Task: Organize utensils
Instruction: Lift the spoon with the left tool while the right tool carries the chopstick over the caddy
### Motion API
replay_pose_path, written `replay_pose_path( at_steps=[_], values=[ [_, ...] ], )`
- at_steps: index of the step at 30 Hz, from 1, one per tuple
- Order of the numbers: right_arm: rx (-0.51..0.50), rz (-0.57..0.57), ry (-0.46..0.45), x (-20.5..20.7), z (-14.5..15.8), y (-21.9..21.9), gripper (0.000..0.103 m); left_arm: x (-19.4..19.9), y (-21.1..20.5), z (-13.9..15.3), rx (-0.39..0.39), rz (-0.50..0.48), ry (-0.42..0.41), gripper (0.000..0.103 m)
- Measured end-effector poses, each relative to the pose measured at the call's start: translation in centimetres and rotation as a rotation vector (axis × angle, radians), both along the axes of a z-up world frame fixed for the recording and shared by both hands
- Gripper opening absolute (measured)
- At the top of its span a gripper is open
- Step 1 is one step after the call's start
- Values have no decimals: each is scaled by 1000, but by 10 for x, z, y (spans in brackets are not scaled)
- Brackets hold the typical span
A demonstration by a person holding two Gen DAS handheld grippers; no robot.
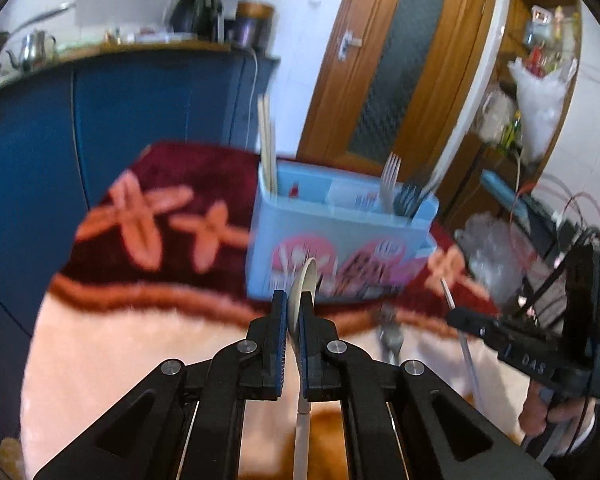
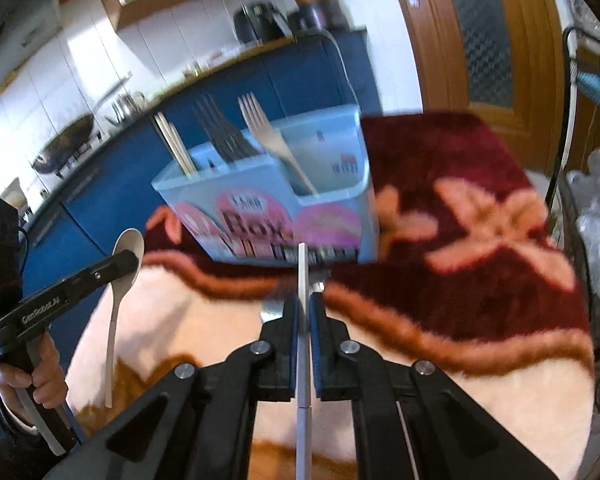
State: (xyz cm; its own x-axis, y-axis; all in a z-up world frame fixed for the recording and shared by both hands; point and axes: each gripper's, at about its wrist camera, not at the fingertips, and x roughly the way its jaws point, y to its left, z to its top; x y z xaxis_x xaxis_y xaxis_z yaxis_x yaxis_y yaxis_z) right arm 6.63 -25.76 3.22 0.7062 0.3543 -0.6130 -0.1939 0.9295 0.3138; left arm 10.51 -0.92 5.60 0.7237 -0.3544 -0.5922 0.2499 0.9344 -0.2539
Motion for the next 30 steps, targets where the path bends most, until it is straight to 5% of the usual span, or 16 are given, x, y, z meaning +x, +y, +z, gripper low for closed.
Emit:
replay_pose_path(
  at_steps=[11,23,30],
  values=[
    [33,-74,-214,-9,33,-2,7,14,-7,48,-48,68,-228,5],
    [58,-84,-283,0,39,-9,8,62,2,83,-186,211,-421,5],
    [77,-94,-311,8,42,-17,8,81,-2,78,-201,285,-495,5]
  ],
)
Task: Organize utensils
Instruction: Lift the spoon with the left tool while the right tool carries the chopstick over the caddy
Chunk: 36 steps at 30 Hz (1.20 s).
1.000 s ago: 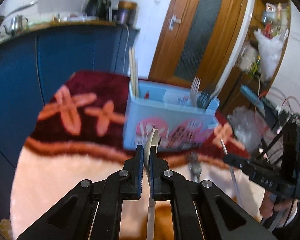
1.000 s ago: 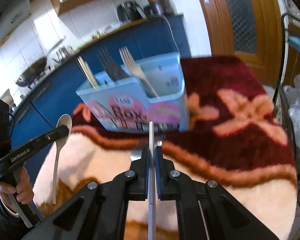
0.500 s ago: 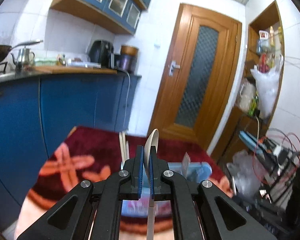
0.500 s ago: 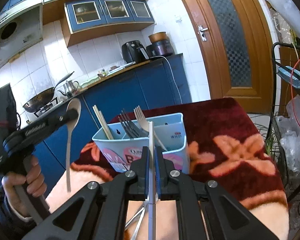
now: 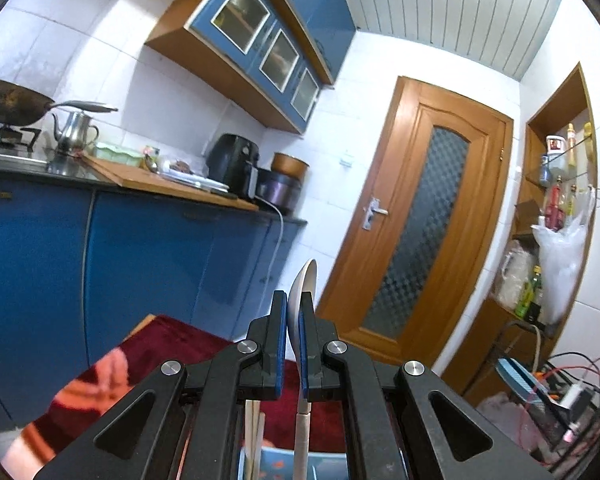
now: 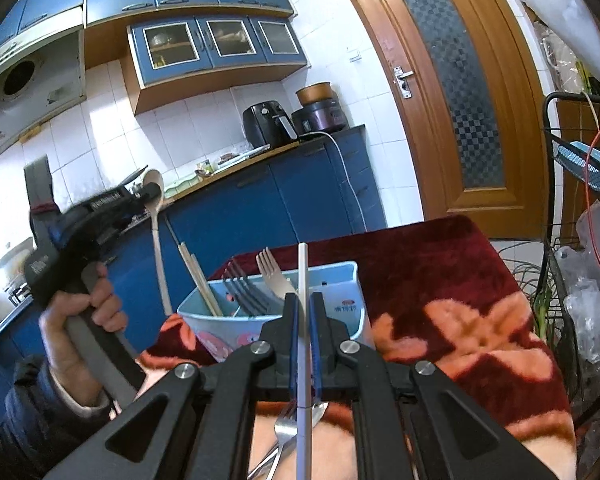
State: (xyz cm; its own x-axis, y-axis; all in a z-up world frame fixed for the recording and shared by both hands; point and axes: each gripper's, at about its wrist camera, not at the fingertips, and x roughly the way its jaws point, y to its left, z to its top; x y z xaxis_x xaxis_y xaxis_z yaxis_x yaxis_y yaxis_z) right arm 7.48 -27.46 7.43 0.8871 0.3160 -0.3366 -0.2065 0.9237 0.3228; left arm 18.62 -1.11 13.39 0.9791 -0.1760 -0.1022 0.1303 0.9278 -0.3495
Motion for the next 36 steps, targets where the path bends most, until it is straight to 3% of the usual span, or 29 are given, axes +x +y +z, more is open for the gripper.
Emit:
replay_pose_path(
  at_steps=[9,20,36],
  values=[
    [-12,-17,-76,12,16,-1,8,10,-6,-26,38,86,-39,5],
    [-53,-101,-203,48,30,17,8,13,-5,-41,47,80,-17,5],
    [-140,-228,-285,89,18,27,8,14,-18,-50,96,56,-4,5]
  ],
)
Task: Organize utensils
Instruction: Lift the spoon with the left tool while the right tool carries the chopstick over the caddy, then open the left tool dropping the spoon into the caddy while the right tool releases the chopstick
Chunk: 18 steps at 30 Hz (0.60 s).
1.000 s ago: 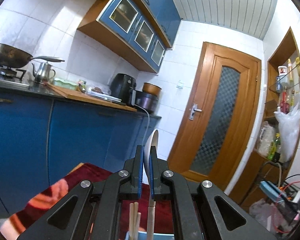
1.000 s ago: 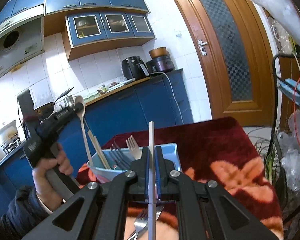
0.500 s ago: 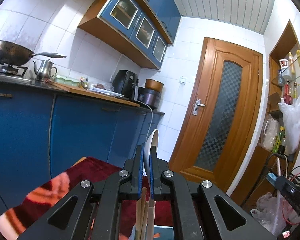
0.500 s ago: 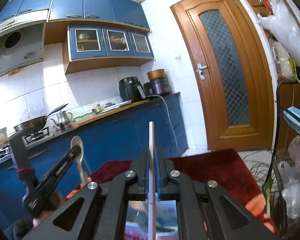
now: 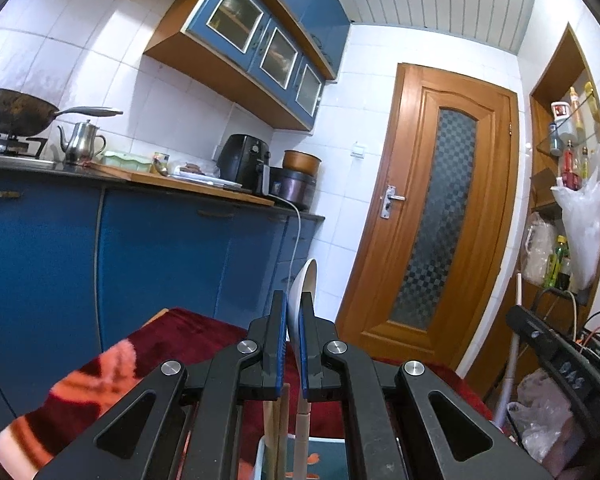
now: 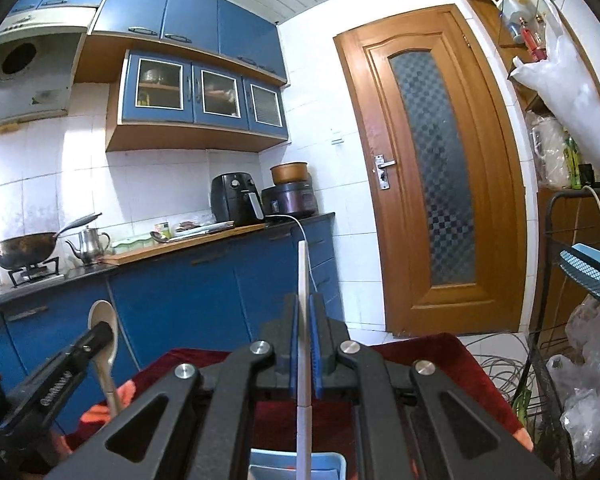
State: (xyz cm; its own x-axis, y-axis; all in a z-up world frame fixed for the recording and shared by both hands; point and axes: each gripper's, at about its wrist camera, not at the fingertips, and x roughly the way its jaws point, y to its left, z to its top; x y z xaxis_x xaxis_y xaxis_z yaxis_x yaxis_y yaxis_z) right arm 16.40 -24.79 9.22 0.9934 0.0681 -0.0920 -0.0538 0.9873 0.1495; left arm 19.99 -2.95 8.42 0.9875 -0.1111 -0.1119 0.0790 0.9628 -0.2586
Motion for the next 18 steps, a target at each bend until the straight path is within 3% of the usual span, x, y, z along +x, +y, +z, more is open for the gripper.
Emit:
replay_pose_path(
  at_steps=[10,12,14,18],
  values=[
    [1,29,67,-1,-16,-1,8,0,-3,-3,22,-9,10,6],
    [14,54,84,-1,-17,-1,8,-1,-4,-2,29,-17,9,12],
    [32,75,98,-2,-17,-2,9,-3,-7,-1,40,-20,7,25],
    [42,81,105,-6,-15,-2,14,-6,-10,-1,52,-33,10,32]
  ],
)
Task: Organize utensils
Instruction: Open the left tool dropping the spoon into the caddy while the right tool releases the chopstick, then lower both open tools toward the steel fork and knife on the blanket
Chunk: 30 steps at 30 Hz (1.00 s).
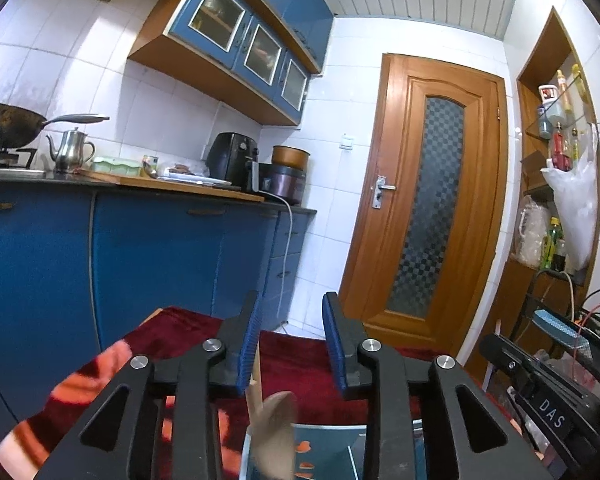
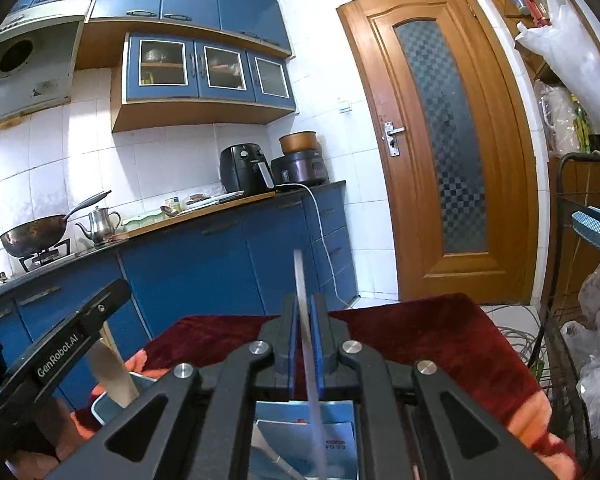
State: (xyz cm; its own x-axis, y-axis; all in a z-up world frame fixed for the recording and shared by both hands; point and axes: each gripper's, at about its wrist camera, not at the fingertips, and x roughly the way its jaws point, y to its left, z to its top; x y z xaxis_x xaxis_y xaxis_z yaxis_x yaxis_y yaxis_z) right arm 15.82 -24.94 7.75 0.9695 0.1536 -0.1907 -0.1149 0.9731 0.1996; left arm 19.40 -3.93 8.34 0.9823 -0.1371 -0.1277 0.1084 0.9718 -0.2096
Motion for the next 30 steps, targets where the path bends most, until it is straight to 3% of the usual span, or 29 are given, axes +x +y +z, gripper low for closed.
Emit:
replay_pose_path(
  at_steps=[2,11,22,30],
  values=[
    [11,3,2,-3,2,-1,18,-1,0,1,2,-3,13,33],
    [23,12,23,-23,14,1,19,-18,5,8,-12,-41,92,33],
    [50,58,40,-64,23,6,24,-59,10,10,60,-64,145,33],
    [44,83,71,-89,22,10,28,-81,24,4,96,-45,229,33]
  ],
)
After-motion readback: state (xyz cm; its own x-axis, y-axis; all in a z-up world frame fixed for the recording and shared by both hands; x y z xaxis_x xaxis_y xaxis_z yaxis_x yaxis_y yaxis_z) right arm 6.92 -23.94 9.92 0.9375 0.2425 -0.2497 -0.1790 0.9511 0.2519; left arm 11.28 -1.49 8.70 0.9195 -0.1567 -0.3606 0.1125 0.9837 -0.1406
